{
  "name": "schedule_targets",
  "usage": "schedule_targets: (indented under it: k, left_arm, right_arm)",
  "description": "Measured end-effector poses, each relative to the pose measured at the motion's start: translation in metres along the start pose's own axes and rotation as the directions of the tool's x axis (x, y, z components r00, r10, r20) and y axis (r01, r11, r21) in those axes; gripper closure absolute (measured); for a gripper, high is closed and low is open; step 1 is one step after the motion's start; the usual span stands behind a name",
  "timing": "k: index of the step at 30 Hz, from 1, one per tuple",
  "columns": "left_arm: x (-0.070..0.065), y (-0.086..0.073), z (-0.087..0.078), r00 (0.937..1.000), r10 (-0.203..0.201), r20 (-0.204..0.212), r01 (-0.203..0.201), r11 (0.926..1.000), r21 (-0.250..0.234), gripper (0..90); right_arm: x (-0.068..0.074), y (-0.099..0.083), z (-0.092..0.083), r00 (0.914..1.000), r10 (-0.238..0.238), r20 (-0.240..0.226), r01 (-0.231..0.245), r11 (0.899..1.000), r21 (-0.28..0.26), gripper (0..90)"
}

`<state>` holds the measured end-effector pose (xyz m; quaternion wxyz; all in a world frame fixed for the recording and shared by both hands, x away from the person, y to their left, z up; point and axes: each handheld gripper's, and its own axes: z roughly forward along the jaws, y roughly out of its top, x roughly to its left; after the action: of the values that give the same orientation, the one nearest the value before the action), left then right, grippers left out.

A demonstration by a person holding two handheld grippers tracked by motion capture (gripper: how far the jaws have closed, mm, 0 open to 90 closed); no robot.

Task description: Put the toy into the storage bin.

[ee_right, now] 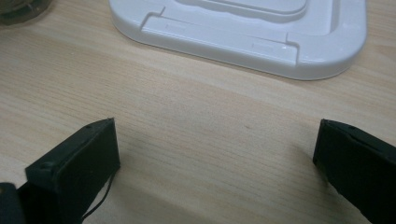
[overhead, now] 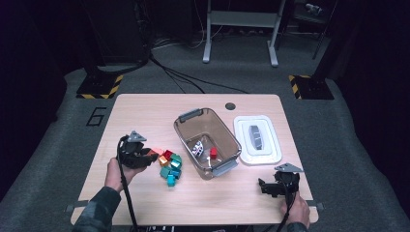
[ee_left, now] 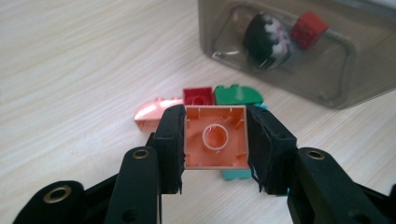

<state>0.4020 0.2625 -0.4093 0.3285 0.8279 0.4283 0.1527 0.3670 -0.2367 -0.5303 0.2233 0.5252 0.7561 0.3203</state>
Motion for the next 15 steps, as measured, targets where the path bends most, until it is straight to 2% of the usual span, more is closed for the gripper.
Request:
schedule_targets:
  k: [7, 9, 14, 15]
  left_arm:
    - [-0.01, 0.025, -0.01, 0.999, 0.044, 0.01, -0.044, 0.9988, -0.021, 59.2]
    - [-0.012, 0.03, -0.011, 0.999, 0.04, 0.021, -0.039, 0.9986, -0.035, 59.2]
    - [-0.019, 0.047, -0.015, 0.9976, 0.064, 0.028, -0.062, 0.9969, -0.049, 59.2]
    - [-0.021, 0.051, -0.016, 0.9973, 0.061, 0.04, -0.059, 0.9968, -0.053, 59.2]
  right_arm:
    - [0.0, 0.0, 0.0, 1.0, 0.0, 0.0, 0.0, 1.0, 0.0, 0.0]
    - [0.0, 0.0, 0.0, 1.0, 0.0, 0.0, 0.0, 1.0, 0.0, 0.0]
    - [0.0, 0.0, 0.0, 1.0, 0.0, 0.0, 0.0, 1.0, 0.0, 0.0]
    - [0.0, 0.0, 0.0, 1.0, -0.001, 0.0, 0.001, 1.0, -0.001, 0.0]
